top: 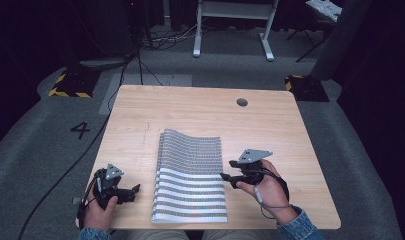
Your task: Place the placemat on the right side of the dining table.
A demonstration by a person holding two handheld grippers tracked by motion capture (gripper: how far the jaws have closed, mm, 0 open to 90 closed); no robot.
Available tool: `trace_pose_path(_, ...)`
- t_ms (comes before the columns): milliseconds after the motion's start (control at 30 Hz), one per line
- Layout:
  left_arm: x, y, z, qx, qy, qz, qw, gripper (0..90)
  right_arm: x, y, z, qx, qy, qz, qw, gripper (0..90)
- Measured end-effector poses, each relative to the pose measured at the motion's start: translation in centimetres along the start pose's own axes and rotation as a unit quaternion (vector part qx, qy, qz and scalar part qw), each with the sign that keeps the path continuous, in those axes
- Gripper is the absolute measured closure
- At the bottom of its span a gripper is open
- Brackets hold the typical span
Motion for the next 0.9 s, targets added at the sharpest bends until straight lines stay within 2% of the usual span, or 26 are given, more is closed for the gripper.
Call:
trace_pose_path(67, 0.0, 0.0, 0.0, 0.0, 0.0, -0.001, 1.0, 0.0, 0.1, 0.5, 0.5, -0.006, 0.009, -0.001, 0.9999, 44.1)
trace_pose_path(100, 0.0, 0.0, 0.0, 0.003, 0.001, -0.002, 1.0, 0.0, -0.1, 1.0, 1.1, -0.012, 0.022, -0.002, 0.9997, 44.5)
trace_pose_path(167, 0.0, 0.0, 0.0, 0.0, 0.001, 0.001, 1.0, 0.0, -0.2, 1.2, 1.4, -0.014, 0.027, -0.006, 0.9995, 44.5)
trace_pose_path(233, -0.1, 0.1, 0.0, 0.003, 0.002, 0.0, 1.0, 0.0, -0.9, 2.0, 2.7, -0.011, 0.039, -0.013, 0.9991, 44.4)
trace_pose_path(467, -0.1, 0.2, 0.1, 0.001, -0.001, 0.001, 1.0, 0.0, -2.4, 3.6, 4.6, 0.003, 0.052, -0.003, 0.9986, 43.3)
trace_pose_path(500, -0.2, 0.2, 0.1, 0.002, -0.001, -0.003, 1.0, 0.0, -3.0, 4.0, 5.1, 0.013, 0.052, 0.005, 0.9985, 42.3)
trace_pose_path(567, -0.2, 0.2, 0.1, 0.002, -0.003, -0.003, 1.0, 0.0, -3.3, 4.2, 5.3, 0.018, 0.052, 0.009, 0.9984, 42.0)
trace_pose_path(600, -0.1, 0.2, 0.1, 0.002, -0.001, -0.001, 1.0, 0.0, -4.2, 4.7, 5.9, 0.026, 0.055, 0.016, 0.998, 40.9)
trace_pose_path(700, -0.2, 0.2, 0.1, 0.002, -0.001, -0.003, 1.0, 0.0, -4.8, 5.1, 6.4, 0.024, 0.058, 0.02, 0.9978, 40.8)
trace_pose_path(733, -0.1, 0.2, 0.1, 0.002, -0.001, 0.001, 1.0, 0.0, -5.5, 5.5, 6.8, 0.03, 0.062, 0.027, 0.9972, 40.2)
trace_pose_path(833, -0.1, 0.2, 0.1, 0.002, -0.001, 0.0, 1.0, 0.0, -6.2, 5.9, 7.2, 0.035, 0.063, 0.033, 0.9969, 38.9)
trace_pose_path(900, -0.1, 0.2, 0.1, 0.001, -0.001, 0.001, 1.0, 0.0, -7.3, 6.3, 8.1, 0.032, 0.067, 0.037, 0.9966, 35.7)
Point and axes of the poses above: each handheld gripper's, and its own axes: x roughly backward along the jaws, y roughly out of its top, z roughly to its left, the point moved 5 cm from there along -x, roughly forward along the jaws, and after that the axes turned 15 degrees about -x, right-handed, at the moved point
